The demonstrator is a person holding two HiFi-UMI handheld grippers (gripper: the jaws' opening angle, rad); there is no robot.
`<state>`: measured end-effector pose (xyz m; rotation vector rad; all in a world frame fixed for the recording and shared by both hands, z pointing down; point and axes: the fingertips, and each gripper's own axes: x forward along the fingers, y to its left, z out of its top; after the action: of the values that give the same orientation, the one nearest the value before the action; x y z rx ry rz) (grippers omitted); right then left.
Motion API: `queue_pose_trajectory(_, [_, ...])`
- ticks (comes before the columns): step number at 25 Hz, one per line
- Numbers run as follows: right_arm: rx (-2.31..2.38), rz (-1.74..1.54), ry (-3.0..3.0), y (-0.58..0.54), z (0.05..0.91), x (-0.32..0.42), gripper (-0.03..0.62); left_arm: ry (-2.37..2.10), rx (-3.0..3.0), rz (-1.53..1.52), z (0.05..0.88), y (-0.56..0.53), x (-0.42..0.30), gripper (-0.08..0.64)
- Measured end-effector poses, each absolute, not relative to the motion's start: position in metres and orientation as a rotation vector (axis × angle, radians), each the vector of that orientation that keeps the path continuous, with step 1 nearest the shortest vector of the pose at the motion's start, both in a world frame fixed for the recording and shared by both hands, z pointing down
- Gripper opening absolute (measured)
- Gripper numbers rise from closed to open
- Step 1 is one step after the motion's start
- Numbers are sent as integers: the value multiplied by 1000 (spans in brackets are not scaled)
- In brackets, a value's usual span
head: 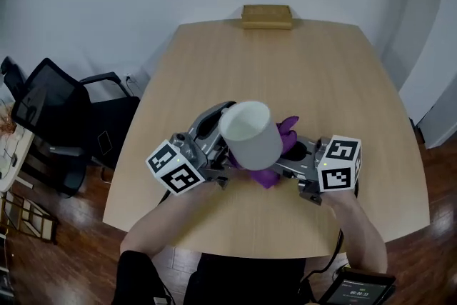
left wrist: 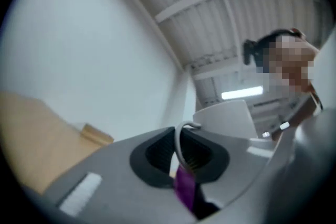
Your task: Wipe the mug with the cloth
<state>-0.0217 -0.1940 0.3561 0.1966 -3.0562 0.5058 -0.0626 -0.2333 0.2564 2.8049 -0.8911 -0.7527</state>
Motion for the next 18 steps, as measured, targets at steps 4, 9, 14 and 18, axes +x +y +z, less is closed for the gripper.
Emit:
queue_pose_trajectory(4, [78, 565, -3219, -188, 326, -17, 78, -968, 2494, -680, 300, -271, -84, 41])
queue_pose_trajectory(9, [169, 846, -3312, -214, 324, 2, 78, -936, 2477, -534, 317, -273, -77, 33])
queue_pose_trajectory(14, [159, 1122, -3313, -225, 331, 10, 77, -853, 2433, -523, 326, -279, -75, 25])
queue_pose_trajectory(18, [212, 1329, -3305, -240, 336, 20, 77, -759, 2476, -506, 320, -274, -68, 15])
